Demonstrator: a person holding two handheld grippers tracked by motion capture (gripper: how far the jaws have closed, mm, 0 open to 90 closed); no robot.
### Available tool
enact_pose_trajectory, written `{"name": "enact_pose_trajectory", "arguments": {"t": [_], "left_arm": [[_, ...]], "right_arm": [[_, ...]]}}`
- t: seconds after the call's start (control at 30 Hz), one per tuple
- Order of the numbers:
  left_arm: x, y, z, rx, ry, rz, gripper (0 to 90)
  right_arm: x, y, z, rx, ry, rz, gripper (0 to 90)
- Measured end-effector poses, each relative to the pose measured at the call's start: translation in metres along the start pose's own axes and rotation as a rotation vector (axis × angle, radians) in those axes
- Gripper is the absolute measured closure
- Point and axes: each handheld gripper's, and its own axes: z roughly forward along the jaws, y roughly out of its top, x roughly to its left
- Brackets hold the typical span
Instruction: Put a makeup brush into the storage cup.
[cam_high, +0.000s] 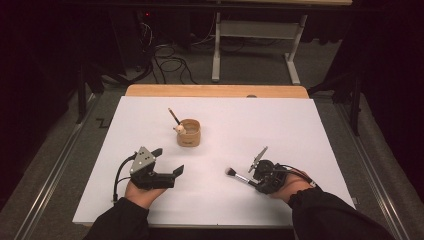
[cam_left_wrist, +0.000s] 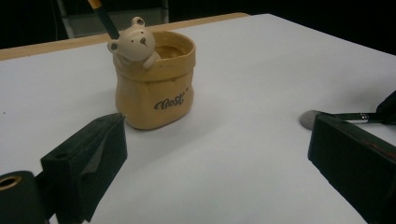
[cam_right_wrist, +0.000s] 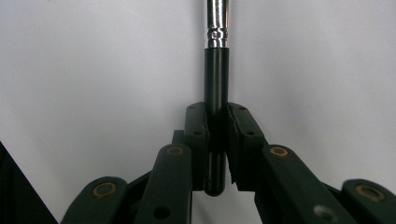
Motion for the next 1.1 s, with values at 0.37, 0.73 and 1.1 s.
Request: {"name": "enact_pose_trajectory", "arguments": {"t": [0.37, 0.73, 1.1], "left_arm": [[0.0, 0.0, 0.0, -0.001, 0.001, -0.002, 5.2], [0.0, 0.0, 0.0, -0.002, 0.001, 0.0, 5.2], [0.0, 0.0, -0.001, -0.012, -0.003, 0.002, 5.2]], "right_arm": [[0.0, 0.001, -0.002, 0.005, -0.009, -0.01, 80.7], [-0.006, -0.004, -0.009, -0.006, -0.033, 0.024, 80.6], [-0.023, -0.024, -0.015, -0.016, -0.064, 0.12, 80.5]]}}
